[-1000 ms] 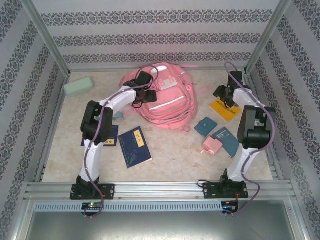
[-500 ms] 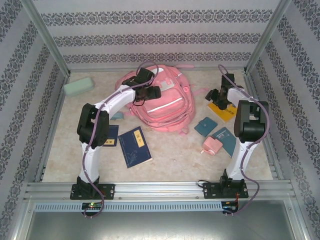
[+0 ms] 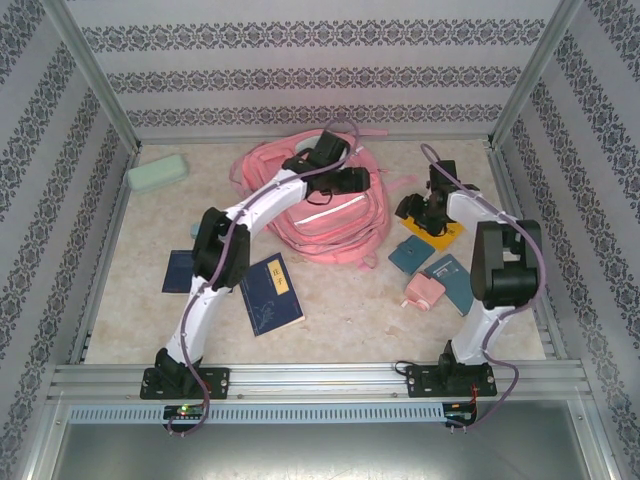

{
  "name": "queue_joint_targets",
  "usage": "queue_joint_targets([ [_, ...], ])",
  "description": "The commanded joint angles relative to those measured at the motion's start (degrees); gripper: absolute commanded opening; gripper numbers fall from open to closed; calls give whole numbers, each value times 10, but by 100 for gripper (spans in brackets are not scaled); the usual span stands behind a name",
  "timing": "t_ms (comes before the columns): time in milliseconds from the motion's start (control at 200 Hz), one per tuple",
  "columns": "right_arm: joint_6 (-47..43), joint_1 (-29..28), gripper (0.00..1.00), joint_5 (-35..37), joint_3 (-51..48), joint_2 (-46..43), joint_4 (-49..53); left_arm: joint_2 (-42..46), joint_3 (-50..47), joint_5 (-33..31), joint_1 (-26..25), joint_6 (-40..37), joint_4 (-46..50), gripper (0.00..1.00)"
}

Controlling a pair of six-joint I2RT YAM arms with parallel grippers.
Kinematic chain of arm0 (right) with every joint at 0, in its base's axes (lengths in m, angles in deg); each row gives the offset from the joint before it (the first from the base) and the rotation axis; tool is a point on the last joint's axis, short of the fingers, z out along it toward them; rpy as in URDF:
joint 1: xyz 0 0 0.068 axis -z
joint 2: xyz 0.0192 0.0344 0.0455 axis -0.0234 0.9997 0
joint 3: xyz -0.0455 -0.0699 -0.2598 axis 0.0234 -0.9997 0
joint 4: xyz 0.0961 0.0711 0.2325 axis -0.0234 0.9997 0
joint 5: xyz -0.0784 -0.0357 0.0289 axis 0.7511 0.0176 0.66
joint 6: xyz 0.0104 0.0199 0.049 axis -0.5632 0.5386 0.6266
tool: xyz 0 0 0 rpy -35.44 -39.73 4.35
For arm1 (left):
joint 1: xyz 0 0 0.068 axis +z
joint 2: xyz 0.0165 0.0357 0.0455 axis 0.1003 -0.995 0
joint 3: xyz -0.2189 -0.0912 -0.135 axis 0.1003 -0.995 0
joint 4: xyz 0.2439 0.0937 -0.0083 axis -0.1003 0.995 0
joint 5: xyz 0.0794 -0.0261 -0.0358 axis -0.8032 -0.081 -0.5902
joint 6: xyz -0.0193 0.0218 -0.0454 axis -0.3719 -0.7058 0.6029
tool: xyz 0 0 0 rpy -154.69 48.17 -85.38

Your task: Pack books, pencil case, and school supplies into a backpack

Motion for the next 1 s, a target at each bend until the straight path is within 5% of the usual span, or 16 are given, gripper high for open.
queue_joint_targets([
  [0, 8, 28, 67, 35, -23, -63, -3, -33, 47, 49, -25, -3, -32, 74],
  [260, 39, 83, 66, 126, -122, -103, -73, -102, 111, 75, -62, -12, -75, 70],
  [669, 35, 121, 66, 122, -89, -28, -81, -214, 186, 109, -85, 47, -157, 69],
  [994, 2, 102, 61, 38, -16, 49, -68, -226, 188, 39, -78, 36, -60, 69],
])
